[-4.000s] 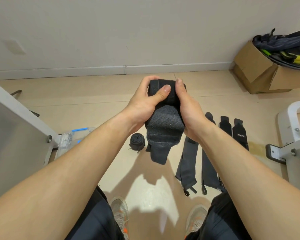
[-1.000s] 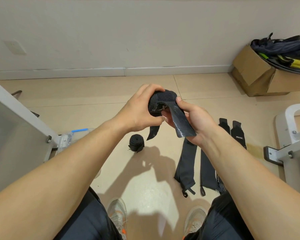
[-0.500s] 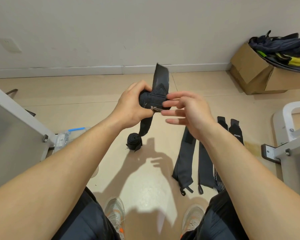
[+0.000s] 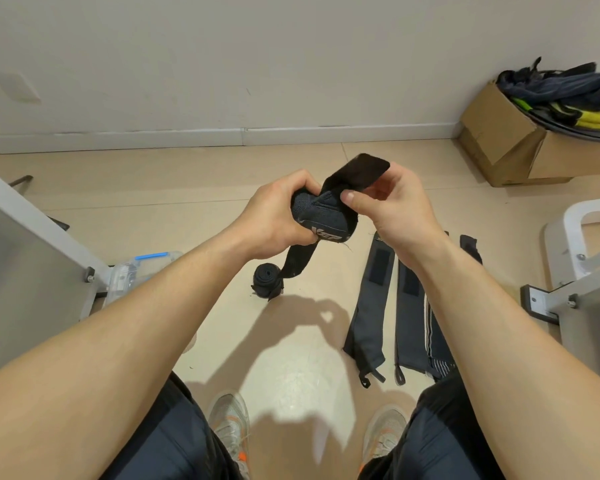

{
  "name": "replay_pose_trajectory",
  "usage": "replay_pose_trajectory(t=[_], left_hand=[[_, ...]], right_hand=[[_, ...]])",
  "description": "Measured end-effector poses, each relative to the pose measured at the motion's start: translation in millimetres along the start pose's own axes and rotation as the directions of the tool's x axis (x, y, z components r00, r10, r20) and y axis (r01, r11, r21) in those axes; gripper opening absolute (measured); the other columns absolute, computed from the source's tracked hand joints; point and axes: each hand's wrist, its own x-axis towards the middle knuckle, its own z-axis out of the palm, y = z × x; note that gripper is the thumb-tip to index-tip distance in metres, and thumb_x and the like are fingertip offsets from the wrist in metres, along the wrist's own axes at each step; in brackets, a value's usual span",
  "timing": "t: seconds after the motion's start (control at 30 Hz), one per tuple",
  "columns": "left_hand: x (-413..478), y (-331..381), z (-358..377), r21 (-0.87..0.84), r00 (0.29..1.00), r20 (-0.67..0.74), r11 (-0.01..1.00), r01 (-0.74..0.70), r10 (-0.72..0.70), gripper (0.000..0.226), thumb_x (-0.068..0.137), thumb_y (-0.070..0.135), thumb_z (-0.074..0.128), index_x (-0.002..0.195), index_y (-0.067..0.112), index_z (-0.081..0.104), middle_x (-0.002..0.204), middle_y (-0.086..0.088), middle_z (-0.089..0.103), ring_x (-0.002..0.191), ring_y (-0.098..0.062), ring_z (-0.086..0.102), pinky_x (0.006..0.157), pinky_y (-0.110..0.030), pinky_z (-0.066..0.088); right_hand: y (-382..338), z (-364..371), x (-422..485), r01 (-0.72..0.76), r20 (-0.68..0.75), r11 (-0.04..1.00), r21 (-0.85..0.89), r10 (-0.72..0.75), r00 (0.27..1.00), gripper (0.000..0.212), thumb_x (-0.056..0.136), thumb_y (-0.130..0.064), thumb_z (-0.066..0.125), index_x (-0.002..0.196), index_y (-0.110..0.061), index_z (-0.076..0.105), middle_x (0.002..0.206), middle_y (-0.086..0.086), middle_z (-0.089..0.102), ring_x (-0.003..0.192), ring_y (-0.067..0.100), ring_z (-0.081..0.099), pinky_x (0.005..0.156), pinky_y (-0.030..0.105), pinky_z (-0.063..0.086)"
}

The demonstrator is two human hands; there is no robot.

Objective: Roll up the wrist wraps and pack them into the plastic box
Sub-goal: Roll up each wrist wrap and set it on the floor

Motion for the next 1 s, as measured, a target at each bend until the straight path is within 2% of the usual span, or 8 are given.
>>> replay_pose_trajectory(t=[0.1, 0.2, 0.33, 0.47, 0.57, 0.63, 0.83, 1.0], left_hand=[[-4.5, 8.6, 4.4, -0.011, 1.000, 0.005, 1.000, -0.002, 0.002, 0.048, 0.063, 0.004, 0.086, 0.091, 0.030, 0.056, 0.089, 0.002, 0.067, 0.088, -0.024, 0.063, 0.072, -0.035, 0.054], [-7.9, 12.1, 6.6, -0.019, 1.000, -0.018, 1.000, -0.014, 0.014, 0.052, 0.064, 0.004, 0.086, 0.090, 0.034, 0.054, 0.089, 0.007, 0.066, 0.087, -0.020, 0.063, 0.075, -0.035, 0.054], [-12.1, 13.5, 8.8, -0.022, 0.998, -0.045, 0.999, -0.036, 0.035, 0.058, 0.064, 0.006, 0.085, 0.105, 0.031, 0.053, 0.098, 0.012, 0.067, 0.086, -0.008, 0.061, 0.076, -0.027, 0.052], [-13.6, 15.5, 11.1, -0.045, 0.997, -0.067, 0.998, -0.053, 0.050, 0.069, 0.066, 0.005, 0.086, 0.112, 0.027, 0.039, 0.111, 0.012, 0.064, 0.083, 0.008, 0.056, 0.075, -0.014, 0.045], [-13.3, 16.5, 11.9, -0.039, 0.995, -0.080, 0.998, -0.055, 0.052, 0.075, 0.068, 0.008, 0.087, 0.115, 0.028, 0.033, 0.120, 0.006, 0.061, 0.090, 0.015, 0.056, 0.080, -0.010, 0.045], [-12.5, 16.8, 12.3, -0.031, 0.994, -0.090, 0.998, -0.063, 0.060, 0.074, 0.069, 0.007, 0.086, 0.115, 0.028, 0.032, 0.120, 0.004, 0.062, 0.091, 0.009, 0.058, 0.081, -0.015, 0.047], [-10.0, 17.0, 14.5, -0.024, 0.986, -0.145, 0.996, -0.090, 0.085, 0.065, 0.070, 0.008, 0.084, 0.112, 0.027, 0.038, 0.110, 0.003, 0.058, 0.091, -0.011, 0.058, 0.072, -0.023, 0.049], [-9.9, 15.8, 13.9, -0.010, 0.980, -0.184, 0.996, -0.084, 0.081, 0.066, 0.069, 0.006, 0.086, 0.111, 0.030, 0.042, 0.127, 0.001, 0.037, 0.103, -0.003, 0.051, 0.079, -0.012, 0.046]], right_hand=[[2.0, 2.2, -1.1, -0.023, -0.039, 1.000, 0.007, 0.023, 0.999, 0.026, 0.090, 0.001, 0.071, 0.113, -0.012, 0.071, 0.103, 0.006, 0.076, 0.094, 0.024, 0.070, 0.083, 0.036, 0.061], [2.0, 3.0, -2.6, -0.059, -0.051, 0.998, 0.033, 0.061, 0.997, 0.023, 0.093, -0.001, 0.069, 0.108, -0.017, 0.072, 0.102, 0.008, 0.076, 0.094, 0.023, 0.072, 0.080, 0.035, 0.062], [1.6, 3.7, 0.2, -0.150, -0.038, 0.984, 0.101, 0.154, 0.987, 0.016, 0.092, -0.003, 0.071, 0.103, -0.013, 0.069, 0.089, 0.001, 0.075, 0.080, 0.008, 0.073, 0.065, 0.022, 0.055], [3.5, 3.5, 1.5, -0.228, -0.079, 0.957, 0.180, 0.245, 0.966, 0.036, 0.088, -0.007, 0.077, 0.116, -0.018, 0.057, 0.094, 0.003, 0.070, 0.079, 0.015, 0.070, 0.059, 0.026, 0.052], [3.7, 2.6, 0.3, -0.194, -0.111, 0.973, 0.126, 0.208, 0.972, 0.035, 0.086, -0.013, 0.080, 0.107, -0.031, 0.059, 0.109, 0.004, 0.061, 0.088, 0.016, 0.065, 0.067, 0.030, 0.051], [2.4, 2.2, 0.1, -0.167, -0.077, 0.984, 0.062, 0.172, 0.982, 0.021, 0.089, -0.014, 0.076, 0.096, -0.032, 0.069, 0.115, 0.005, 0.064, 0.094, 0.018, 0.066, 0.073, 0.033, 0.053], [-7.1, 11.9, -4.6, -0.233, 0.055, 0.969, 0.077, 0.229, 0.972, 0.023, 0.103, -0.022, 0.052, 0.103, -0.022, 0.075, 0.088, -0.009, 0.073, 0.078, 0.004, 0.067, 0.067, 0.024, 0.055], [-9.0, 15.5, -5.2, -0.322, 0.116, 0.945, 0.054, 0.315, 0.942, 0.023, 0.102, -0.039, 0.048, 0.100, -0.038, 0.070, 0.087, -0.016, 0.072, 0.087, 0.013, 0.070, 0.090, 0.048, 0.056]])
